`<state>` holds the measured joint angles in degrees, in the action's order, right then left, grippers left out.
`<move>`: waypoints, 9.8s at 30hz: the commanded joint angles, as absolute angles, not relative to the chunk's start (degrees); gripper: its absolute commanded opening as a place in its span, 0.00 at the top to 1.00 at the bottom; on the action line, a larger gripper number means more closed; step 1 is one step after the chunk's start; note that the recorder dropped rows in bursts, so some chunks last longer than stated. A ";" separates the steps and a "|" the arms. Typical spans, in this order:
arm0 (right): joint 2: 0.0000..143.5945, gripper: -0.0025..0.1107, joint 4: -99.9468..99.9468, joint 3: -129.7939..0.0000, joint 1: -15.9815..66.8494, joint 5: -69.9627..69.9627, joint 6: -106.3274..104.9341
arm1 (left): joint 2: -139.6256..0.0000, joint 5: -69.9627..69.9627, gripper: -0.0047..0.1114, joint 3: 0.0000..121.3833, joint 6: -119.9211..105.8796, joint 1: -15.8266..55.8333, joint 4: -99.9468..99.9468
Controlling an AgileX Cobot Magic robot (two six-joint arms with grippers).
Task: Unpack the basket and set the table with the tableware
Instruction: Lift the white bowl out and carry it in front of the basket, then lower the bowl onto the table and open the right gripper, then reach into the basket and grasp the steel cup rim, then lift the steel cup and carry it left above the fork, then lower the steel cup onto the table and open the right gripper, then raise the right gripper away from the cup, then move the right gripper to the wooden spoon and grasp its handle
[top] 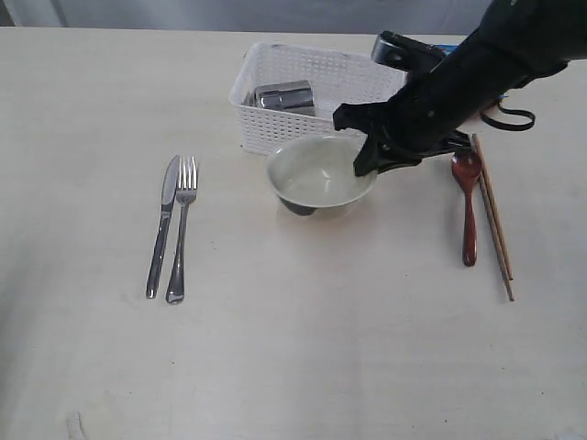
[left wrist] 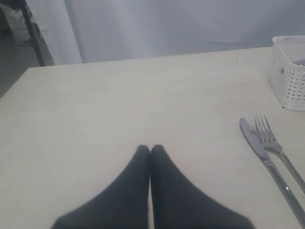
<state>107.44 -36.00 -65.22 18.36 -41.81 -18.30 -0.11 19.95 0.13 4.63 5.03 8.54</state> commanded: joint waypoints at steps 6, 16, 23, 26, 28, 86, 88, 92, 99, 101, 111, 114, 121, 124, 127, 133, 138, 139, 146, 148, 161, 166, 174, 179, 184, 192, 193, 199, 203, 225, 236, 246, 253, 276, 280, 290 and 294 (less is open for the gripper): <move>107.08 0.98 -37.36 -65.20 28.40 -44.41 -23.19 | 0.00 19.82 0.96 0.00 4.76 5.32 8.80; 107.08 0.98 -36.76 -58.30 28.68 -37.02 -23.59 | 0.00 19.82 0.96 0.00 4.76 5.32 8.80; 107.08 0.98 -36.35 -57.23 28.68 -35.44 -24.19 | 0.00 19.82 0.96 0.00 4.76 5.32 8.80; 107.08 0.98 -36.37 -57.23 28.68 -34.51 -24.19 | 0.00 19.82 0.96 0.00 4.76 5.32 8.80; 107.08 0.98 -36.37 -57.23 28.68 -33.19 -24.19 | 0.00 19.82 0.96 0.00 4.76 5.32 8.80; 136.34 0.65 -31.77 -119.28 16.02 -60.47 -12.81 | 0.00 19.82 0.96 0.00 4.76 5.32 8.80; 136.71 0.65 -34.10 -119.28 14.77 -60.68 -12.98 | 0.00 19.82 0.96 0.00 4.76 5.32 8.80; 138.17 0.65 -44.92 -119.16 13.15 -62.58 -19.00 | 0.00 19.82 0.96 0.00 4.76 5.32 8.80; 140.42 0.65 -46.67 -119.16 12.90 -63.25 -19.72 | 0.00 19.82 0.96 0.00 4.76 5.32 8.80; 140.82 0.65 -46.82 -119.16 12.90 -63.25 -19.72 | 0.00 19.82 0.96 0.00 4.76 5.32 8.80; 142.66 0.65 -47.27 -119.16 15.54 -63.25 -19.72 | 0.00 19.82 0.96 0.00 4.76 5.32 8.80; 142.89 0.65 -47.84 -119.16 16.27 -62.88 -20.91 | 0.00 19.82 0.96 0.00 4.76 5.32 8.80; 139.80 0.96 -46.38 -120.49 15.12 -63.94 -22.03 | 0.00 19.82 0.96 0.00 4.76 5.32 8.27; 137.41 0.98 -46.16 -121.74 14.38 -65.16 -22.78 | 0.00 19.82 0.96 0.00 4.76 5.32 8.27; 134.21 0.98 -46.16 -121.98 14.11 -65.56 -23.60 | 0.00 19.82 0.96 0.00 4.76 5.32 8.27; 127.59 0.98 -45.41 -121.98 15.77 -68.11 -24.48 | 0.00 19.82 0.96 0.00 4.76 5.32 8.27; 123.90 0.98 -36.89 -121.98 21.40 -69.16 -22.73 | 0.00 19.82 0.96 0.00 4.76 5.32 8.27; 123.41 0.98 -34.73 -121.98 22.93 -69.56 -21.49 | 0.00 19.82 0.96 0.00 4.76 5.32 8.27; 121.45 0.98 -16.59 -121.98 35.61 -69.96 -11.71 | 0.00 19.82 0.96 0.00 4.76 5.32 8.27; 121.37 0.98 -11.92 -121.98 39.57 -69.96 -8.54 | 0.00 19.82 0.96 0.00 4.76 5.32 8.27; 133.60 0.98 1.78 -138.78 50.24 -69.96 2.20 | 0.00 19.82 0.96 0.00 4.76 5.32 8.27; 139.29 0.98 3.50 -141.87 50.13 -67.15 2.75 | 0.00 19.82 0.96 0.00 4.76 5.32 8.27; 144.47 0.98 4.43 -141.87 47.18 -63.32 3.38 | 0.00 19.82 0.96 0.00 4.76 5.32 8.27; 144.99 0.98 -0.72 -141.87 45.24 -61.61 0.00 | 0.00 19.82 0.96 0.00 4.76 5.32 8.27; 145.68 0.98 -2.30 -141.87 45.10 -61.06 -0.92 | 0.00 19.82 0.96 0.00 4.76 5.32 8.27; 147.19 0.98 -3.47 -141.87 44.88 -61.32 -1.54 | 0.00 19.82 0.96 0.00 4.76 5.32 8.27; 147.19 0.98 -3.47 -141.87 44.88 -61.32 -1.54 | 0.00 19.82 0.96 0.00 4.76 5.32 8.27; 147.19 0.98 -3.24 -141.87 44.55 -61.89 -1.32 | 0.00 19.82 0.96 0.00 4.76 5.32 8.27; 147.19 0.98 -3.24 -141.87 44.55 -62.35 -1.32 | 0.00 19.82 0.96 0.00 4.76 5.32 8.27; 147.19 0.68 -2.86 -141.87 44.55 -54.72 -1.89 | 0.00 19.82 0.96 0.00 4.76 5.32 8.27; 141.06 0.68 -1.72 -141.87 43.77 -61.95 -1.79 | 0.00 19.82 0.96 0.00 4.76 5.32 8.27; 131.47 0.91 -7.17 -140.39 43.40 -69.96 -1.52 | 0.00 19.82 0.96 0.00 4.76 5.32 8.37; 121.39 0.98 -7.22 -123.37 42.10 -66.32 -3.00 | 0.00 19.82 0.96 0.00 4.76 5.32 8.52; 102.74 0.98 -2.36 -99.42 22.05 -56.75 -2.96 | 0.00 19.82 0.96 0.00 4.76 5.32 8.80; 101.55 0.98 -2.36 -92.43 16.33 -52.81 -2.32 | 0.00 19.82 0.96 0.00 4.76 5.32 8.80; 101.89 0.98 -6.48 -86.78 3.83 -50.90 -1.98 | 0.00 19.82 0.96 0.00 4.76 5.32 8.80; 102.95 0.98 -7.92 -86.16 1.46 -52.18 -2.51 | 0.00 19.82 0.96 0.00 4.76 5.32 8.80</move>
<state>102.33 -6.68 -86.93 2.89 -51.69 -1.83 -0.11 19.95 0.13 4.63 5.03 8.54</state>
